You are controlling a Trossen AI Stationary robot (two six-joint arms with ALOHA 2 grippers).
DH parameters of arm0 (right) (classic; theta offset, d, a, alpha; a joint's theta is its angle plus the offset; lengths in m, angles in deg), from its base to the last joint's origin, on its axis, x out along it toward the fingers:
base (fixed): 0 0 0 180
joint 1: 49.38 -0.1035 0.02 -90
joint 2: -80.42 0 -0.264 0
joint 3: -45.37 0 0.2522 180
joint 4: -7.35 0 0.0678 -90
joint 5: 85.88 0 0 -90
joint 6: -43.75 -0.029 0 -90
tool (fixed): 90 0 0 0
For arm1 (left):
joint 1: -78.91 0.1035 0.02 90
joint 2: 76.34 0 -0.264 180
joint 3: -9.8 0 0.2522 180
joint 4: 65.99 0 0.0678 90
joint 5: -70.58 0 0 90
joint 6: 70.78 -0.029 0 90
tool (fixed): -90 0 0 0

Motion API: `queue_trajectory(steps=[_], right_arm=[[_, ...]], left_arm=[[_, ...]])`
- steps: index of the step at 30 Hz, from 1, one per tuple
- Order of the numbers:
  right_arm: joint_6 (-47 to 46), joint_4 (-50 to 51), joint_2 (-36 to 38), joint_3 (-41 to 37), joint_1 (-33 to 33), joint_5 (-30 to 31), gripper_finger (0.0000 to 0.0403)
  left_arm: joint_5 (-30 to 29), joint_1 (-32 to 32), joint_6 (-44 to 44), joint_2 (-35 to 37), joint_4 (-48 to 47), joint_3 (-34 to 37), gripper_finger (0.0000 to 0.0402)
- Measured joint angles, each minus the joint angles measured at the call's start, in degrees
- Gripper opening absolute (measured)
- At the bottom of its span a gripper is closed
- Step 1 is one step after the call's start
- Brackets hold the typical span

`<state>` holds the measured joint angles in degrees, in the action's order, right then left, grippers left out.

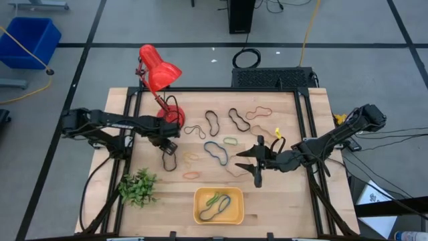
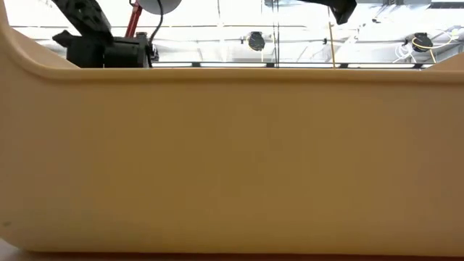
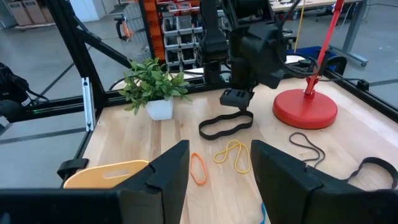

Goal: Pick and place rubber bands into bin
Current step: Put the bottom black rubber band into the bin

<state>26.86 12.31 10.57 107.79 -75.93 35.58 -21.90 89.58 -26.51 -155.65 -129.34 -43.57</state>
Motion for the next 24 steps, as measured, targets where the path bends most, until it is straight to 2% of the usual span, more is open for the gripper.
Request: queue_trajectory(steps=[7, 10, 13, 18, 24], right_arm=[[0.54, 0.02, 0.00, 0.00, 0.00, -0.02, 0.0164], [0.66, 0.02, 0.00, 0.00, 0.00, -0.02, 0.0165], [0.66, 0.02, 0.00, 0.00, 0.00, -0.03, 0.0167], [0.66, 0.02, 0.00, 0.00, -0.04, -0.15, 0.0164], [0.66, 0.02, 0.00, 0.00, -0.09, -0.20, 0.0166]], left_arm=[[0.31, 1.63, -0.58, -4.06, 1.95, 0.00, 0.0120], [2.37, 2.00, -2.40, -4.89, 3.33, -0.04, 0.0115], [3.77, 2.19, -3.39, -4.84, 3.82, -0.02, 0.0088], [3.58, 2.19, -4.00, -4.82, 3.81, -0.02, 0.0013], [4.12, 1.75, -6.79, -4.63, 3.36, 0.00, 0.0007]])
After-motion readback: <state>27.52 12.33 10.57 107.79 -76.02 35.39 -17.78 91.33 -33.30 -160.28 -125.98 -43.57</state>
